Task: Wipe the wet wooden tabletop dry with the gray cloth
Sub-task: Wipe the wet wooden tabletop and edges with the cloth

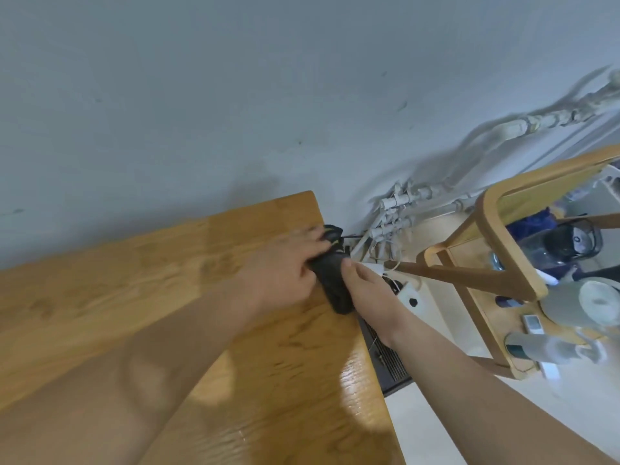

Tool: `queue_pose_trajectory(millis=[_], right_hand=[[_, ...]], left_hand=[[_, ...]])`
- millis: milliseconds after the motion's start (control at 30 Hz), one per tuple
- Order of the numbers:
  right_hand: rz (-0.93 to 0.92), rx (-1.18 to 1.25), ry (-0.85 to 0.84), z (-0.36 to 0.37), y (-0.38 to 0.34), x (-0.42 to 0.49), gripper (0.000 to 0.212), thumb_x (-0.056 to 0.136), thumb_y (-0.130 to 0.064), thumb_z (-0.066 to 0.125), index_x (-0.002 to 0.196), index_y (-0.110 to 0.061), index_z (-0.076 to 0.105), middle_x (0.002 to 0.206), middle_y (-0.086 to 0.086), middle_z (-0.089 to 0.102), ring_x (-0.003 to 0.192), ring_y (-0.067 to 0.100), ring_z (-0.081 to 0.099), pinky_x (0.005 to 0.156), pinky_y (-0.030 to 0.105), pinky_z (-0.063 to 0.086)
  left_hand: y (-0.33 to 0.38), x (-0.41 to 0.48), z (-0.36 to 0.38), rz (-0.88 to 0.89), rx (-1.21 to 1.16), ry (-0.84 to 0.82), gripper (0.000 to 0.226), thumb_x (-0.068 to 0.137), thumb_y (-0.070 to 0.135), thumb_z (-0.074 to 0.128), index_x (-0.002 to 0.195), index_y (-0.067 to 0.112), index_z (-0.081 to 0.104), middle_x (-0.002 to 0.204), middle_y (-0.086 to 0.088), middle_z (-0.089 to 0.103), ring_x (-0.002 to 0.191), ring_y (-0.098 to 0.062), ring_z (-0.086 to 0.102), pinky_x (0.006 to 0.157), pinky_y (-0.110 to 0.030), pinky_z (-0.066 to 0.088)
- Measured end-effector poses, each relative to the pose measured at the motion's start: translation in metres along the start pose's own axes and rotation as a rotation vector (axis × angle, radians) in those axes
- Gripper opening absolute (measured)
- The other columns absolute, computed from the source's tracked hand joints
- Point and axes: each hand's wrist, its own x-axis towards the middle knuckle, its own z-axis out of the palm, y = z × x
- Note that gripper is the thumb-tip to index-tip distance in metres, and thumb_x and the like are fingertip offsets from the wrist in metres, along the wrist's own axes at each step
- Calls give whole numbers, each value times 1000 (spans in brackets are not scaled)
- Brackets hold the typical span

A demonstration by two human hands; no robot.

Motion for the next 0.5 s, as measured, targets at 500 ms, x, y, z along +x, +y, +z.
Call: queue_pose_trajectory(millis=[500], right_hand=[[33, -619, 157, 49, -102, 130, 66, 105, -55, 29, 143, -3, 31, 145, 19, 45, 127, 41, 51, 99, 48, 42]], left_hand=[[-51, -19, 9, -360, 198, -167, 121, 79, 69, 72, 162, 35, -8, 166, 8, -31, 155, -15, -22, 124, -47, 11]])
